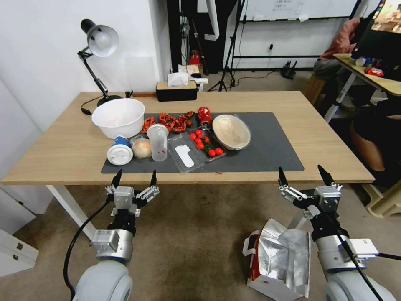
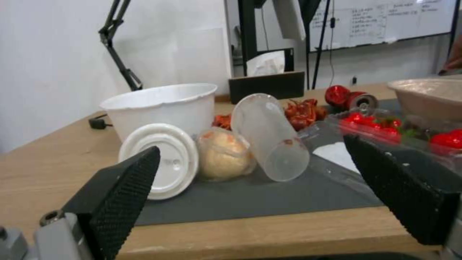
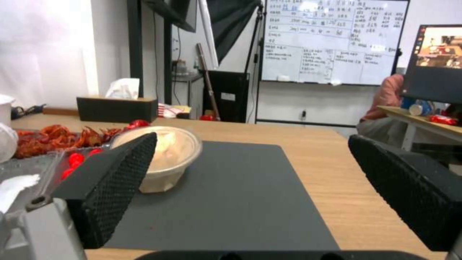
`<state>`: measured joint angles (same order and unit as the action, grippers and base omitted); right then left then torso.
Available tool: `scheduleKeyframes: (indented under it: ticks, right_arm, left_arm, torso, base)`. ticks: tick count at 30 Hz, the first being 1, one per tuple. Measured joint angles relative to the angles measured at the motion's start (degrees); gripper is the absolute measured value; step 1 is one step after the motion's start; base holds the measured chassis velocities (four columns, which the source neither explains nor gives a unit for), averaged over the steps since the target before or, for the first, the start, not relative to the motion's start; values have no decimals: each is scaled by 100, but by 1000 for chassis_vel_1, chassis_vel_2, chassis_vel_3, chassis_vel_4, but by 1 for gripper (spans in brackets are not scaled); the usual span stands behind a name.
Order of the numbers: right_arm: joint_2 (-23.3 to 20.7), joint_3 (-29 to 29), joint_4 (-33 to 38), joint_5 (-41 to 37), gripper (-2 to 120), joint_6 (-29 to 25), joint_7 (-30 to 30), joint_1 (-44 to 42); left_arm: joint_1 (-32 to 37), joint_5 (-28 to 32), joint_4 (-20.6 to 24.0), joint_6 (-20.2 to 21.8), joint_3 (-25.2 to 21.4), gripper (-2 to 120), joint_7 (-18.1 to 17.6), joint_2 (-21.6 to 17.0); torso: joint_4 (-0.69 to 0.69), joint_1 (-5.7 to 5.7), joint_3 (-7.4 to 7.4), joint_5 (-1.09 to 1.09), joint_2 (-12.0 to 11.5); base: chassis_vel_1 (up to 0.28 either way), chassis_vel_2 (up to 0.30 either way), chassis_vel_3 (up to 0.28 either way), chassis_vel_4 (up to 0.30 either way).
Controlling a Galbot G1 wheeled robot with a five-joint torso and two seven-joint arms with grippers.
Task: Pick up the food delivery bag from the floor and place it on the table.
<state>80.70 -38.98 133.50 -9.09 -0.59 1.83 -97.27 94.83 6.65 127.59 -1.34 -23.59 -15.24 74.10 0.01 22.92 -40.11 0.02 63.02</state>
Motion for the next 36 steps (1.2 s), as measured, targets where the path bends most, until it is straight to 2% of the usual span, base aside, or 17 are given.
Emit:
scheduleKeyframes:
  ticks: [11, 22, 29, 36]
  right_arm:
    - [10, 29, -87, -125, 100, -129, 34, 9]
    - [14, 27, -60, -141, 100, -140, 32, 12]
    - [94, 35, -38, -122, 100, -191, 19, -57]
    - [159, 54, -15, -75, 100, -198, 17, -114]
  left_arm:
    - [226, -68, 104, -67, 10, 96, -149, 43]
    - [354, -67, 130, -82, 131, 96, -144, 83]
    - [401, -61, 153, -68, 173, 96, -110, 70]
    - [326, -8, 96, -68, 161, 96, -89, 34]
  torso:
    - [-1, -48, 42, -1, -90]
    - [0, -144, 160, -2, -304]
    - [0, -271, 342, -2, -612]
    - [0, -357, 444, -2, -801]
  base:
    - [0, 0, 0, 0]
    - [0, 0, 0, 0]
    - [0, 0, 0, 0]
    - [0, 0, 0, 0]
